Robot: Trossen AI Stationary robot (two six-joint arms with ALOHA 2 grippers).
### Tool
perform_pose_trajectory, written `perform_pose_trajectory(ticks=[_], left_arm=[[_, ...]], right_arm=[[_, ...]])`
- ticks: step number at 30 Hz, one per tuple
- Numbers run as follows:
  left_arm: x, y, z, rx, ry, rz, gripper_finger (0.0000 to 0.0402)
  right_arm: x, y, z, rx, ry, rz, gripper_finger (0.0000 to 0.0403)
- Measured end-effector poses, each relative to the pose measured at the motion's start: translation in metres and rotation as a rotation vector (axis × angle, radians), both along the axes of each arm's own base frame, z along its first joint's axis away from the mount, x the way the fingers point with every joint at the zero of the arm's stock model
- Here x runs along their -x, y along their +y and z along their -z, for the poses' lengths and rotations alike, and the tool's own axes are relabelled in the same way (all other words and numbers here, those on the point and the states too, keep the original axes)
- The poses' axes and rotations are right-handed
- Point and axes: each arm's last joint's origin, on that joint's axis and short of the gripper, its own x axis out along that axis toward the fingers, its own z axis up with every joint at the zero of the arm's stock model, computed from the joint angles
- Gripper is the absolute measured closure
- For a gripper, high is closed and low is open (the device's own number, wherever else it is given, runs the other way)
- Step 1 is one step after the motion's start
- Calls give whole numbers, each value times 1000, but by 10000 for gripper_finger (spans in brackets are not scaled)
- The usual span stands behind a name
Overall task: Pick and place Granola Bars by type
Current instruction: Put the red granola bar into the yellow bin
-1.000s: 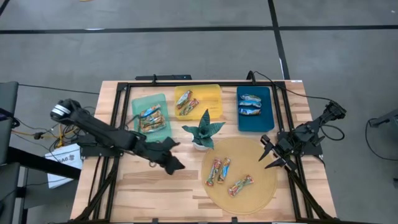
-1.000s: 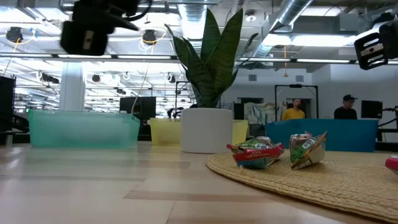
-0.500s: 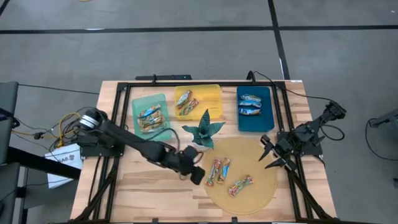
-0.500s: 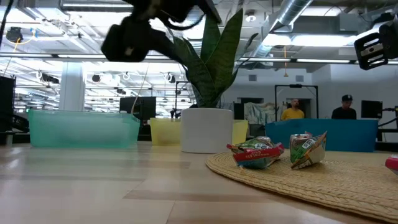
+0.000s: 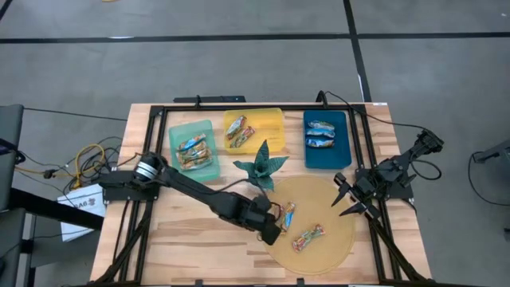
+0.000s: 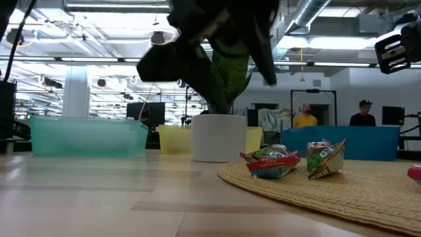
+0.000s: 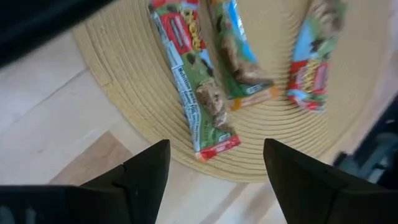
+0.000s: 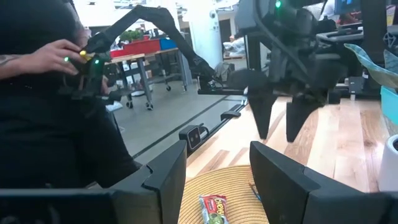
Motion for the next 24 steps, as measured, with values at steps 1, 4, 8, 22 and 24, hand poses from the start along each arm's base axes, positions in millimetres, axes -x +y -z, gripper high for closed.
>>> perform_pose_trajectory(ticks=[1,4,8,22,24], left_arm=[[-4,0,2,-2,11,7,150],[-14,1,7,-14,32,24,150],[-26,4,15,-22,55,47,150],[-30,9,17,-61,78,25,150],[-30,9,17,-62,78,20,150]], right_arm=[[0,0,0,0,0,1,234],[0,0,0,0,0,1,234],[0,0,0,0,0,0,234],[0,0,0,0,0,1,234],[0,0,0,1,1,1,234]])
